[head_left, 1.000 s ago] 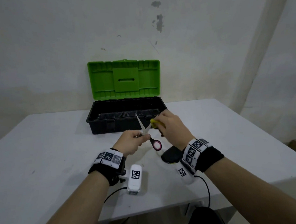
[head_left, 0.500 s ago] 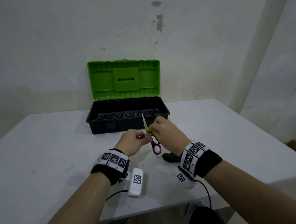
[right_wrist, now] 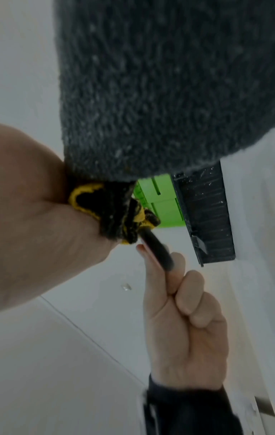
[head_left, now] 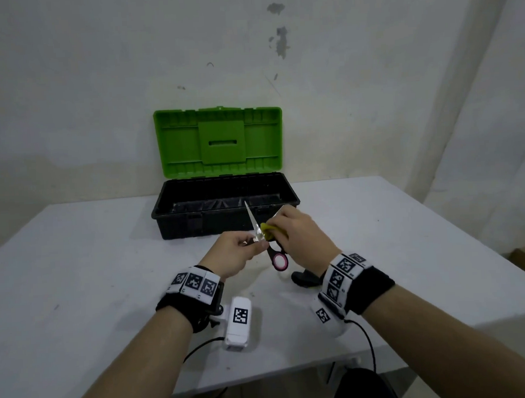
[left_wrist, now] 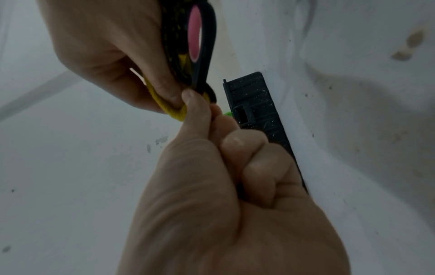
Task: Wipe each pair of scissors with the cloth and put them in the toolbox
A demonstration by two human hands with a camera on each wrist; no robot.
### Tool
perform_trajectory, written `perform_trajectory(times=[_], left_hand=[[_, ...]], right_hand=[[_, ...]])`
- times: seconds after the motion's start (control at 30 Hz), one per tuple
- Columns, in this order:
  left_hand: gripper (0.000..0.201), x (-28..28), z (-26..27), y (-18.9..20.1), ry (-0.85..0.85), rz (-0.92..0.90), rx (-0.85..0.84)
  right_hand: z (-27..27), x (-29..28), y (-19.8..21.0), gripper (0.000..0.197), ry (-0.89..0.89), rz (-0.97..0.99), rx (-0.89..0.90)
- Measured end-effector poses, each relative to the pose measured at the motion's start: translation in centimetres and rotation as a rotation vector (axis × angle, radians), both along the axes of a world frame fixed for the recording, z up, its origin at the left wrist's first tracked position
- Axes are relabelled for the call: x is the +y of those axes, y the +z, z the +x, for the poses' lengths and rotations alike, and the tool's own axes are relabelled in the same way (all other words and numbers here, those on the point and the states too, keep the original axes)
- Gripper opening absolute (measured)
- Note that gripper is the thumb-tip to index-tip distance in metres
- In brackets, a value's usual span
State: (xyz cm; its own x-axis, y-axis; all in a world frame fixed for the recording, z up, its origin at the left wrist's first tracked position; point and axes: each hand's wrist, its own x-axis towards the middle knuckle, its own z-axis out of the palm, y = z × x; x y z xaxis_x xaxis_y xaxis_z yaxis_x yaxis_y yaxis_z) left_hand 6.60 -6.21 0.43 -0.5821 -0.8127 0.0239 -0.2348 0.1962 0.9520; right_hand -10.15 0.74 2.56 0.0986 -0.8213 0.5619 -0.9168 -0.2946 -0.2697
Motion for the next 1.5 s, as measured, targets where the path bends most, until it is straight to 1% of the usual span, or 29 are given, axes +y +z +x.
perform_trajectory(times=[0.07,0.13,0.2,0.23,0.3,0.37,0.4,0.47,0.53,0.57,0.63,0.7,0.77,0.83,0.9,0.97,1.03,1.1,1.17,1.23,1.27,1.3,1.37,1.5], left_hand=[[0.017,0.2,-0.1,0.1,-0.006,-0.012,0.042],[0.016,0.1,0.1,0.1,-0.009,-0.054,0.023],[0.024,-0.2,0.3,-0.2,0.005,-0.104,-0.028],[0.028,-0.4,0.3,-0.3,0.021,-0.126,-0.059],[0.032,-0.6,0.3,-0.4,0.04,-0.173,-0.113],[0.032,-0.7,0.3,-0.5,0.047,-0.205,-0.155],[0.032,-0.7,0.4,-0.5,0.052,-0.213,-0.172],[0.034,-0.8,0.7,-0.9,0.069,-0.199,-0.191],[0.042,-1.0,1.0,-1.5,0.087,-0.157,-0.175],[0.046,-1.1,1.1,-1.7,0.098,-0.135,-0.163],[0.048,-1.2,1.0,-1.8,0.114,-0.094,-0.155],[0.042,-1.1,0.8,-1.5,0.107,-0.078,-0.154],[0.036,-0.9,0.4,-1.3,0.083,-0.105,-0.155],[0.034,-0.6,0.3,-1.0,0.059,-0.142,-0.164],[0.034,-0.5,0.5,-1.0,0.051,-0.164,-0.176],[0.035,-0.6,0.8,-1.1,0.059,-0.168,-0.187],[0.037,-0.7,1.0,-1.1,0.07,-0.142,-0.184],[0.044,-0.9,1.0,-1.1,0.085,-0.105,-0.163],[0.046,-1.0,0.8,-1.1,0.097,-0.063,-0.141],[0.039,-0.9,0.5,-1.0,0.078,-0.052,-0.133],[0.035,-0.7,0.4,-0.9,0.064,-0.053,-0.133],[0.034,-0.6,0.3,-0.8,0.051,-0.061,-0.135],[0.037,-0.5,0.3,-0.8,0.031,-0.08,-0.142],[0.043,-0.6,0.6,-1.0,0.032,-0.093,-0.168]], right_hand=[[-0.5,-0.6,0.4,0.018,-0.063,-0.034,-0.047],[-1.5,-1.2,1.4,0.022,-0.179,-0.03,-0.117],[-2.2,-1.3,2.4,0.024,-0.279,-0.004,-0.175],[-2.2,-1.2,2.7,0.024,-0.294,-0.002,-0.176],[-1.2,-0.7,2.8,0.026,-0.252,0.022,-0.127],[-0.2,-0.2,2.3,0.027,-0.212,0.059,-0.056],[-0.1,-0.1,2.1,0.026,-0.226,0.062,-0.044],[-0.8,-0.2,2.1,0.023,-0.32,0.038,-0.088],[-1.8,-0.3,2.5,0.023,-0.386,0.019,-0.17],[-1.9,-0.3,2.6,0.023,-0.362,0.018,-0.197],[-1.3,-0.2,2.5,0.023,-0.23,0.045,-0.188],[0.0,-0.1,1.8,0.019,-0.101,0.12,-0.099],[0.9,-0.3,0.9,0.018,-0.065,0.19,-0.015],[0.8,-0.9,0.7,0.02,-0.102,0.196,-0.01],[0.0,-1.5,1.1,0.02,-0.19,0.168,-0.031],[-1.2,-2.0,1.7,0.02,-0.302,0.151,-0.052],[-2.0,-1.8,2.2,0.021,-0.358,0.115,-0.109],[-1.7,-1.3,2.6,0.023,-0.312,0.056,-0.156],[-0.5,-0.7,2.5,0.021,-0.196,0.047,-0.126],[0.6,-0.4,1.9,0.019,-0.103,0.111,-0.049],[0.9,-0.4,1.6,0.019,-0.086,0.141,-0.024],[0.8,-0.5,1.2,0.02,-0.084,0.154,-0.017],[0.2,-0.9,1.0,0.02,-0.12,0.131,-0.045],[-1.7,-1.8,1.4,0.021,-0.278,0.087,-0.174]])
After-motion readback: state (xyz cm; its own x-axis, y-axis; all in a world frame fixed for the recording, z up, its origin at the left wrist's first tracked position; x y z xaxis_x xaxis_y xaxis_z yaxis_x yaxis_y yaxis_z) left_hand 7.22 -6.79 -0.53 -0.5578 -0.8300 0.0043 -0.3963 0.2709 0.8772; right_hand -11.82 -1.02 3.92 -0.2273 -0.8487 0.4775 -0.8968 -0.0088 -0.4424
